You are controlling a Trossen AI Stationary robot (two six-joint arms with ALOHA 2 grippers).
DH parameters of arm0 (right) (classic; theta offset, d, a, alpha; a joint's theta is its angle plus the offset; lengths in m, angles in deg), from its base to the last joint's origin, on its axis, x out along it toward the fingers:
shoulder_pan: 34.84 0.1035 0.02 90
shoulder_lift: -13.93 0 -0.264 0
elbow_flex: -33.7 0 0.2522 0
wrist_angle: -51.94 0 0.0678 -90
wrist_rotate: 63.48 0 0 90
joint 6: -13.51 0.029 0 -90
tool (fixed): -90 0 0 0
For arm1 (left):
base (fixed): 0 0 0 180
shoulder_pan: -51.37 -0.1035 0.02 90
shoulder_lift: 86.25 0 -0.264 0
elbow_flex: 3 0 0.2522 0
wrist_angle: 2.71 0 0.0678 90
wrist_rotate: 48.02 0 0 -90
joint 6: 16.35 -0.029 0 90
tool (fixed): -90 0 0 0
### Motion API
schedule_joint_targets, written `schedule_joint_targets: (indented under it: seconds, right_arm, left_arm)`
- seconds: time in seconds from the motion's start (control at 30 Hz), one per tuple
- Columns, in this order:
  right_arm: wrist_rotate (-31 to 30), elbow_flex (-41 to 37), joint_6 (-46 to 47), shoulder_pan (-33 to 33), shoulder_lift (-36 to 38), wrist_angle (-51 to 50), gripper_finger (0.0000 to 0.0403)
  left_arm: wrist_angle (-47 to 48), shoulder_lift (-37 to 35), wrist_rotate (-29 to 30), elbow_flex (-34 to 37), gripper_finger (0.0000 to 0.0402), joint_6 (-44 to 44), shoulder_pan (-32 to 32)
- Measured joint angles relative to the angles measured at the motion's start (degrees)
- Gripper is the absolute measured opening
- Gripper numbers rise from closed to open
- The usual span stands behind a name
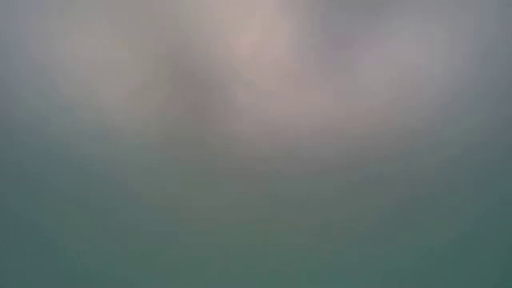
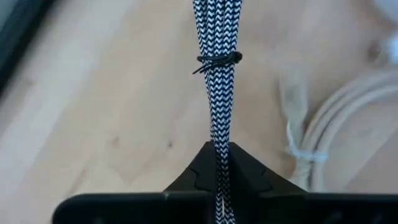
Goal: Pick & Place USB Port
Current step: Put the black charger cable into the white transparent bin
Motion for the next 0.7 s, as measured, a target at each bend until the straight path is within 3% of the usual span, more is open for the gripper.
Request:
schedule_joint_targets:
  seconds: [0.17,0.4,0.7]
  right_arm:
    - [-0.9,0.0,5.5,0.3,0.0,11.7,0.0169]
    - [-10.2,0.0,8.2,2.2,0.0,27.2,0.0169]
    - [-12.0,0.0,10.9,2.3,-2.0,50.0,0.0175]
  left_arm:
    - [-2.4,-12.5,-0.3,0.0,0.0012,7.6,1.4]
    - [-14.4,-25.9,-0.2,-0.1,0.0012,12.0,7.6]
    - [-28.5,-26.3,-3.0,-0.2,0.0012,14.2,15.3]
